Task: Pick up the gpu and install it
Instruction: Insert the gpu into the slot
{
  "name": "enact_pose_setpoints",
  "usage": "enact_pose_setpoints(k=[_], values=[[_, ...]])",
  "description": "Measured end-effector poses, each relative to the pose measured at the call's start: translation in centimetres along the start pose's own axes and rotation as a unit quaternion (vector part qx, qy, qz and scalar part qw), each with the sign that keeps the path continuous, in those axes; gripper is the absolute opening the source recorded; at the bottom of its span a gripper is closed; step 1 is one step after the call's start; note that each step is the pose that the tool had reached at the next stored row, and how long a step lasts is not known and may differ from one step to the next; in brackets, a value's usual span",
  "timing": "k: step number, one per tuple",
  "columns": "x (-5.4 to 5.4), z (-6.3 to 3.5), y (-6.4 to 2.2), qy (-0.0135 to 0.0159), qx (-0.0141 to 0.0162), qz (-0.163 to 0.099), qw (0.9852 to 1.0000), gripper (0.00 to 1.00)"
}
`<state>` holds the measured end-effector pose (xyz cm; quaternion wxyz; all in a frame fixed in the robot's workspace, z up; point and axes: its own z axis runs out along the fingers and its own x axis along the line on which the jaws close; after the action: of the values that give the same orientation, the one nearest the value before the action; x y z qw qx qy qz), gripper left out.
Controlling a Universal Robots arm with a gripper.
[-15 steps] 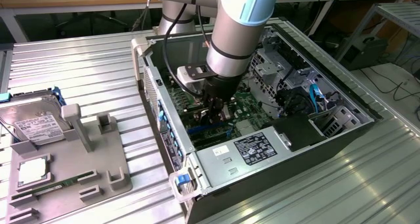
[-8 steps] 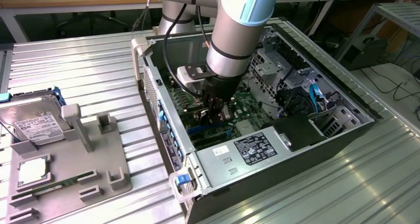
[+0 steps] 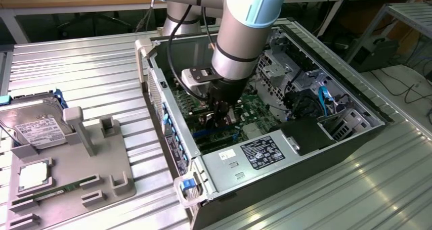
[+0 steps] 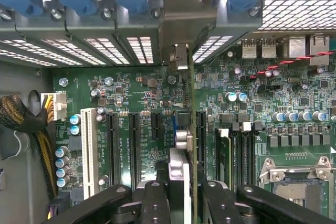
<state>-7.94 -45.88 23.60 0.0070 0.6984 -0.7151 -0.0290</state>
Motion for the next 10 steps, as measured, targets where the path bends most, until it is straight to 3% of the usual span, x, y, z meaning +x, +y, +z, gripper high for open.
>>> enact_pose_setpoints(k=[10], values=[[0.02, 0.5, 0.07, -0.0003, -0.0001, 0.0, 1.0, 0.29]])
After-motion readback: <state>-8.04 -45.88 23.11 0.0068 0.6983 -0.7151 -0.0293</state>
